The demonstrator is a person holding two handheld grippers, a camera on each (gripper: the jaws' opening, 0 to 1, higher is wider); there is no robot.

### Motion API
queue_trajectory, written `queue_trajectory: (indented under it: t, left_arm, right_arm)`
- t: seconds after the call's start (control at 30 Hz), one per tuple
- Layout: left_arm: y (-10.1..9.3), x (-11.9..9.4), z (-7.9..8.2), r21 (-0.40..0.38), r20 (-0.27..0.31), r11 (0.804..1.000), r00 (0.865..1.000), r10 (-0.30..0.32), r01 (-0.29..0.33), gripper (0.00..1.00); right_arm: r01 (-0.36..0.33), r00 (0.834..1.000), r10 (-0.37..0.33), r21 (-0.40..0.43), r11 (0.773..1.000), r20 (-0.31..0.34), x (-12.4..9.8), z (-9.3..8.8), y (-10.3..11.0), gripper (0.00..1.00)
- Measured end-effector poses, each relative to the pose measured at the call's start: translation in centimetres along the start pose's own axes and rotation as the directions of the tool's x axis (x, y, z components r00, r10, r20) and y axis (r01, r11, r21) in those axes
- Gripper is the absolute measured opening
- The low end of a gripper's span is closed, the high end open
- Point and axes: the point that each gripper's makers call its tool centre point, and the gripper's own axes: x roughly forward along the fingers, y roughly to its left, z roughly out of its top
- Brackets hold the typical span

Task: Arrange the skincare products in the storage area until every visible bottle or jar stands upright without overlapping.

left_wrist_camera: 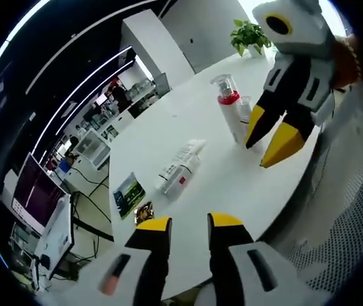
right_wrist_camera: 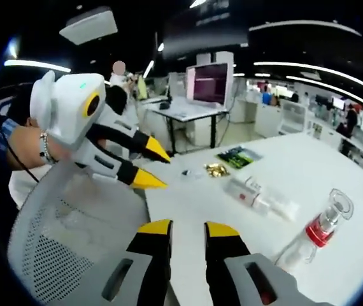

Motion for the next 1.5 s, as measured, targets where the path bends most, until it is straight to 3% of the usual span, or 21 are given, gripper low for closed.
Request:
queue_trajectory:
  t: [0.1,0.43,0.77,0.97,1.03,1.1,1.13,1.2,1.23,1.3,1.4,1.47,1.5]
  left_arm:
    - [0.3,0.0,-0.2,-0.037,-0.007,0.999,1.0,0.0,0.0,0.25]
    - [0.7,0.0,0.0,-0.041,0.004,0.999,1.0,0.02,-0.02,0.27]
    - [2.9,-0.7,-0.1,-0.139,0.026,0.985,0.994,0.105,-0.1,0.26]
    - [3.8,-1.3,0.6,-0.203,0.084,0.973,0.988,0.126,-0.107,0.28]
    - [4.0,-1.6,1.5,-0.228,0.13,0.97,0.985,0.111,-0.079,0.28]
    - [3.9,-1.9,1.6,-0.212,0.141,0.975,0.985,0.099,-0.068,0.29]
    - [4.0,-1.9,1.7,-0.123,0.159,0.99,0.983,0.092,-0.073,0.29]
    - [4.4,-1.5,1.1,-0.027,0.157,0.995,0.982,0.101,-0.098,0.29]
    - [4.4,-1.2,0.7,-0.021,0.147,0.996,0.985,0.09,-0.088,0.29]
    - [4.2,-0.7,0.2,-0.054,0.129,0.998,0.99,0.05,-0.044,0.29]
    - [4.5,-0.6,0.4,-0.091,0.164,0.996,0.986,0.025,-0.01,0.3]
    - [3.8,-0.5,0.0,-0.154,0.157,0.988,0.988,-0.007,0.031,0.3]
    - [3.7,-0.6,0.0,-0.14,0.156,0.99,0.988,-0.008,0.03,0.3]
  right_arm:
    - [0.022,1.0,-0.022,-0.011,1.0,-0.008,0.0,-0.2,-0.4,0.13]
    - [0.063,0.998,-0.061,-0.089,0.994,0.02,-0.2,0.6,-1.0,0.14]
    - [0.035,0.997,-0.023,-0.169,0.985,0.074,0.3,2.1,0.1,0.16]
    - [0.044,0.989,-0.026,-0.119,0.992,0.144,0.2,4.2,-0.3,0.17]
    - [0.098,0.981,-0.074,-0.124,0.987,0.181,-0.3,5.7,-1.5,0.18]
    - [0.143,0.975,-0.123,-0.1,0.985,0.185,-0.7,6.6,-2.6,0.17]
    - [0.148,0.972,-0.131,-0.074,0.986,0.195,-1.0,7.4,-3.0,0.17]
    - [0.177,0.965,-0.155,-0.085,0.981,0.211,-1.4,8.8,-4.0,0.18]
    - [0.208,0.958,-0.184,-0.091,0.974,0.219,-1.7,9.4,-4.8,0.18]
    - [0.277,0.938,-0.255,-0.067,0.958,0.235,-2.6,10.7,-6.6,0.17]
    - [0.332,0.898,-0.316,0.001,0.943,0.306,-4.3,12.9,-8.2,0.17]
    - [0.356,0.894,-0.337,-0.011,0.935,0.295,-4.9,12.9,-9.0,0.17]
    - [0.377,0.89,-0.358,-0.015,0.926,0.284,-5.2,12.9,-9.4,0.17]
